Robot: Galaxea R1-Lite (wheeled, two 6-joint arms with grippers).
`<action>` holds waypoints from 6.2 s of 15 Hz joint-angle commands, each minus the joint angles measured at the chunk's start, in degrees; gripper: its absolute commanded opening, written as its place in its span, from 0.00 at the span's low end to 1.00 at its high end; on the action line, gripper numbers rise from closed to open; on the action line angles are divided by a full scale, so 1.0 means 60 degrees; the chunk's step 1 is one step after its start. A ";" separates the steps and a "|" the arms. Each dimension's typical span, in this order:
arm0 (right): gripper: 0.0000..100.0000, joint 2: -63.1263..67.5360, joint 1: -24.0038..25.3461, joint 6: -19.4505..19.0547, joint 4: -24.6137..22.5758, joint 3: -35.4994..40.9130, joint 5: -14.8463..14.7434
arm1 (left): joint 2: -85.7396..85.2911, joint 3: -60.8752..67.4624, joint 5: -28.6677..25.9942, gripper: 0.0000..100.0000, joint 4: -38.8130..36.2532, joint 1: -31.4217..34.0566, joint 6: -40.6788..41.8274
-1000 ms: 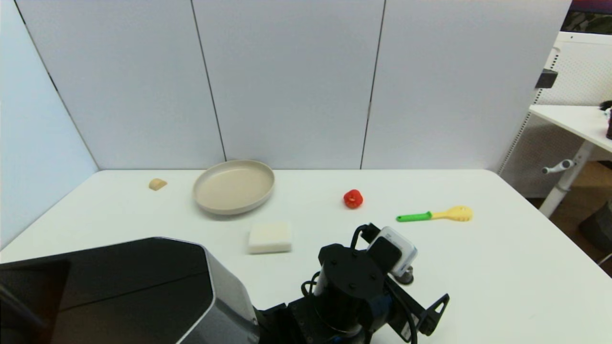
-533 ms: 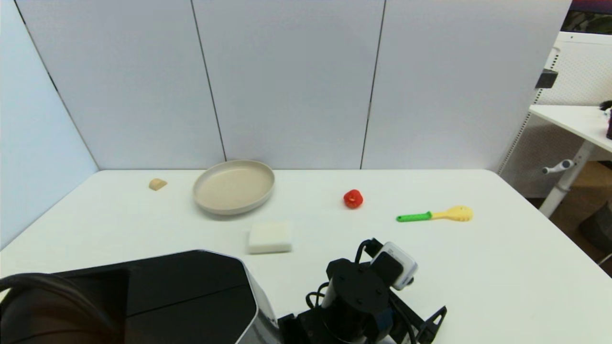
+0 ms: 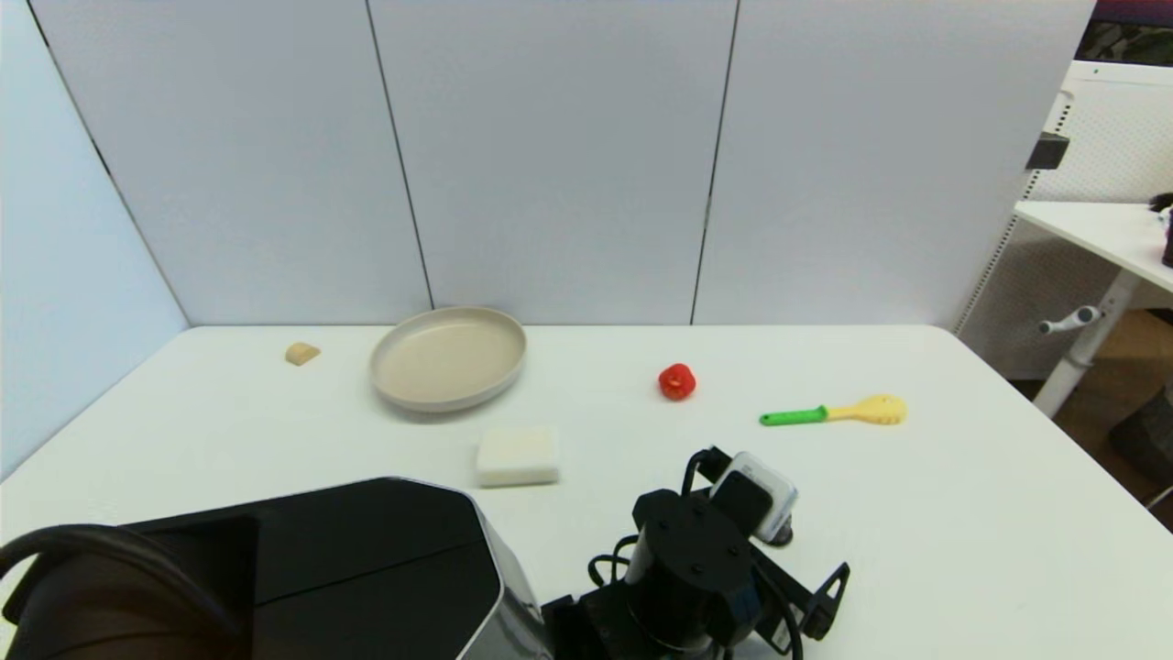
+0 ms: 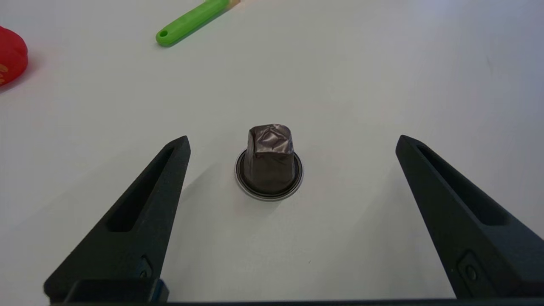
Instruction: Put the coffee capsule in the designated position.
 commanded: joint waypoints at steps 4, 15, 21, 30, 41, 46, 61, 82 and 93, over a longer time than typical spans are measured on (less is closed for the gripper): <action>1.00 0.0012 0.0002 0.0003 0.0001 0.0000 0.0000 | 0.0335 -0.0566 0.0004 1.00 0.0120 0.0015 -0.0074; 1.00 0.0012 0.0002 0.0003 0.0001 0.0000 0.0000 | 0.0584 -0.0991 0.0004 1.00 0.0354 0.0117 -0.0176; 1.00 0.0012 0.0002 0.0003 0.0001 0.0000 0.0000 | 0.0789 -0.1240 0.0004 1.00 0.0369 0.0117 -0.0191; 1.00 0.0012 0.0002 0.0003 0.0001 0.0000 0.0000 | 0.0789 -0.1240 -0.0011 0.00 0.0384 0.0234 -0.0118; 1.00 0.0012 0.0002 0.0003 0.0001 0.0000 0.0000 | 0.0598 -0.1225 0.0018 0.00 0.0369 0.0234 -0.0162; 1.00 0.0012 0.0002 0.0003 0.0001 0.0000 0.0000 | -0.2082 -0.1093 0.0004 0.00 0.1951 0.1230 0.0278; 1.00 0.0012 0.0002 0.0003 0.0001 0.0000 0.0000 | -0.4001 -0.0302 -0.1505 0.00 0.3504 0.9873 0.1245; 1.00 0.0012 0.0002 0.0003 0.0001 0.0000 0.0000 | -0.0515 -0.2295 -0.1901 1.00 0.3577 1.0869 0.1288; 1.00 0.0012 0.0002 0.0003 -0.0013 0.0000 0.0000 | -0.6316 -0.0625 -0.2296 1.00 0.6946 1.0825 0.1537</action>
